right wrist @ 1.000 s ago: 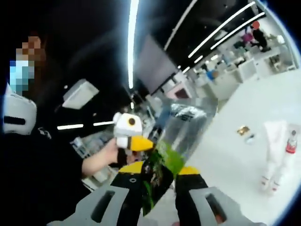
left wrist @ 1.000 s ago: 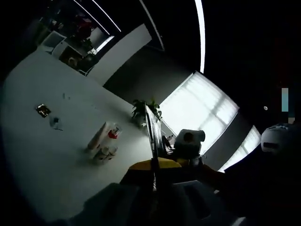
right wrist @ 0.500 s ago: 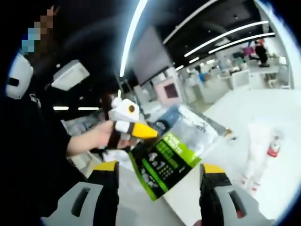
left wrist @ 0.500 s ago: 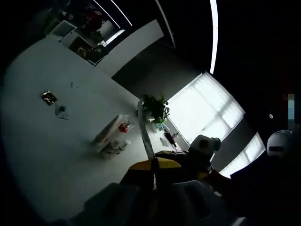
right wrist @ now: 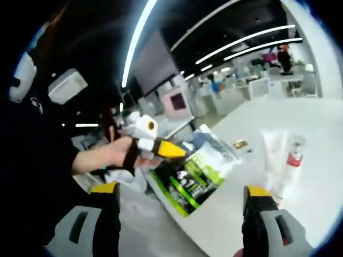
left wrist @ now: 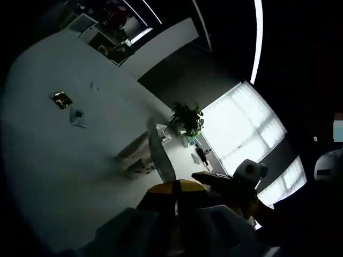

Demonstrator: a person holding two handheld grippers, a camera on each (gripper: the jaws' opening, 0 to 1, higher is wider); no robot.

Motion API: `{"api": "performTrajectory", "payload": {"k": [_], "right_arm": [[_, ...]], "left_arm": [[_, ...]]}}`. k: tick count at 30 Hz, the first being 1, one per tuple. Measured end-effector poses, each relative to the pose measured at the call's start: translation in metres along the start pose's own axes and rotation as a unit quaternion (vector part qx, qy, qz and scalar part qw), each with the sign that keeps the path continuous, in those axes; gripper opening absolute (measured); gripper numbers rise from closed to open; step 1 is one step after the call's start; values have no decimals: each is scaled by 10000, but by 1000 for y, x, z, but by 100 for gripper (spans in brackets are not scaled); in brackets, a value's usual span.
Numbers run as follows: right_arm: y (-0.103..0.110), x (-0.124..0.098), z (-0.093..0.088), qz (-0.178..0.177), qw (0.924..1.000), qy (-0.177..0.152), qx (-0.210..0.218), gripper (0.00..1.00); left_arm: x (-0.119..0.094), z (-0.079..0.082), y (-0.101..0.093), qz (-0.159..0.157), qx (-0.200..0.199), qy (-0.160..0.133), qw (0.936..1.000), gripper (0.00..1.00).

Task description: Arrange the skincare products in the storage area until every visible bottle or jar stands upright without overlapping.

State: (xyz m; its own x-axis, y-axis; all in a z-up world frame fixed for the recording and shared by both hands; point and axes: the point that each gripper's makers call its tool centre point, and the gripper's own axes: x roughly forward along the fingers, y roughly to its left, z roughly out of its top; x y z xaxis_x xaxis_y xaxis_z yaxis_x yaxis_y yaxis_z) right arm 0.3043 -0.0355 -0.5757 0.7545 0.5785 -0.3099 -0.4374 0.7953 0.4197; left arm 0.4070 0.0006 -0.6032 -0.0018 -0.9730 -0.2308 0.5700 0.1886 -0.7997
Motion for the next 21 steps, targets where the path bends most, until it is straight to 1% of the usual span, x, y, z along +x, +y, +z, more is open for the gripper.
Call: {"api": "performTrajectory", "payload": {"k": [3,6,11,16,18,19,21], "right_arm": [[-6,-3,-3,-100,9999,-5,80,99],[-13,-6,-5,-217,9996,-33,169,99],[-24,-12,-8,-450,9986,-75,260,99],[-31,-21,-8,-613,9971,-209,399,99],[-34,-25,-9,-703,9962,-247,460,99],[-36,-27,-10,-742,9958,-245,475,99],[-39,-31,-12,-823,9950,-256,513,99]], "left_arm": [[6,0,8,53,-19,37,10000,1],[14,-1,20,102,-35,97,9999,1],[25,-2,40,247,-66,116,9996,1],[37,-4,60,366,-185,96,9991,1],[40,-5,65,374,-202,112,9990,1],[43,-5,72,430,-242,131,9987,1],[47,-7,78,480,-214,180,9985,1]]}}
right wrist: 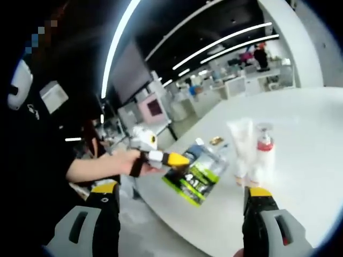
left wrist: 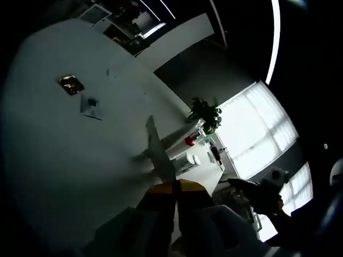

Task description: Arrange the skincare products in the storage area until every visible bottle or jar stands upright without overlapping.

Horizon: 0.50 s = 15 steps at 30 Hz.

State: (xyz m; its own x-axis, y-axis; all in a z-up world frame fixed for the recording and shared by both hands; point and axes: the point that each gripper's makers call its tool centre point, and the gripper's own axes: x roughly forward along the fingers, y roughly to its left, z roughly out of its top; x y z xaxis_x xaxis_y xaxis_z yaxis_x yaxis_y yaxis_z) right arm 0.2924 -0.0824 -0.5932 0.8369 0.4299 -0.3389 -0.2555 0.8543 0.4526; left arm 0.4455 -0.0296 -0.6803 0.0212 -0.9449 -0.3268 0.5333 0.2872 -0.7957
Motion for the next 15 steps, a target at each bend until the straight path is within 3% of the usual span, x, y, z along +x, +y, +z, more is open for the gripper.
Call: {"api": "performTrajectory", "payload": {"k": [15], "right_arm": [[-17,-9,-11,-314,9991,-68,285,99]], "left_arm": [[28,-2,23,164,-4,122,9998,1]]}}
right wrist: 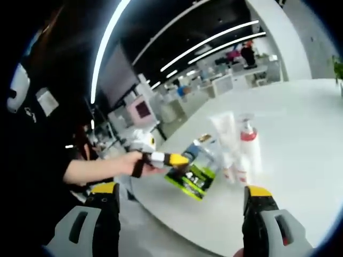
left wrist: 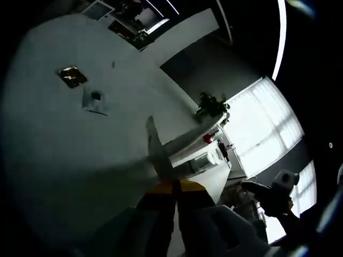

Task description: Arrange the skincare products in the storage area until every visible bottle or jar stands upright without overlapping.

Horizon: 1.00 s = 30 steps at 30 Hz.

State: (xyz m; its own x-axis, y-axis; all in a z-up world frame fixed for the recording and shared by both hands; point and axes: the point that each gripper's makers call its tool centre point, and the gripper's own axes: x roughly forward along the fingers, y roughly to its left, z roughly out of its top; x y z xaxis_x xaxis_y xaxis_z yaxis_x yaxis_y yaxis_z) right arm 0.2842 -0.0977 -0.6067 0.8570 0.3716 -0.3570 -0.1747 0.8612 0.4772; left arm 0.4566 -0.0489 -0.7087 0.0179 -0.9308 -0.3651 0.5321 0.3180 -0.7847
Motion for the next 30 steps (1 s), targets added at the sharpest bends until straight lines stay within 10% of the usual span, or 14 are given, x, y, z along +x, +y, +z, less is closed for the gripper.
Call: {"api": "performTrajectory", "payload": {"k": [30], "right_arm": [[4,3,2,4,10000,24,-11,99]], "left_arm": [[20,-9,18,582,-224,-18,9981,1]]}}
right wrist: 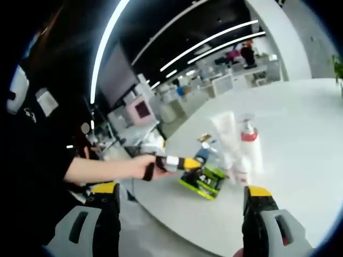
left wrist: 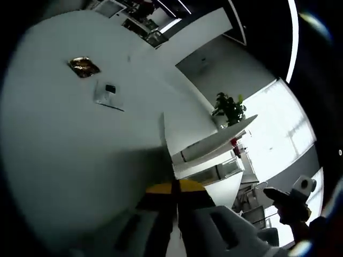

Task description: Arrange the skincare products in the storage area until every visible bottle or jar stands upright without overlapping.

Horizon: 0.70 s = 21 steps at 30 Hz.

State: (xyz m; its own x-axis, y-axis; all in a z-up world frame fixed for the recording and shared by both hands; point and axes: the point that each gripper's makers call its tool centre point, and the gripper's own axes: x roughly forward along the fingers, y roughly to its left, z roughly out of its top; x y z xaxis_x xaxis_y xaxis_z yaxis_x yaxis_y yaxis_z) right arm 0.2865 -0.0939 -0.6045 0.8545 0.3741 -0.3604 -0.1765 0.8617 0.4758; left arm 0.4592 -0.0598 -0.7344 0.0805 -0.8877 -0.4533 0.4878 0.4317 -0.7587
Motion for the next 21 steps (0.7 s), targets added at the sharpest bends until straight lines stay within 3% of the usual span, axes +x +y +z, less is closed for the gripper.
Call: {"api": "performTrajectory", "payload": {"k": [12,21], "right_arm": [[2,0,2,16,10000,1,-12,99],[0,-1,3,10,10000,-16,-2,99]], "left_arm": [[-2,-1,17,369,-93,-61,9993,0],[-1,-9,30,651,-94,76,9978,4]]}}
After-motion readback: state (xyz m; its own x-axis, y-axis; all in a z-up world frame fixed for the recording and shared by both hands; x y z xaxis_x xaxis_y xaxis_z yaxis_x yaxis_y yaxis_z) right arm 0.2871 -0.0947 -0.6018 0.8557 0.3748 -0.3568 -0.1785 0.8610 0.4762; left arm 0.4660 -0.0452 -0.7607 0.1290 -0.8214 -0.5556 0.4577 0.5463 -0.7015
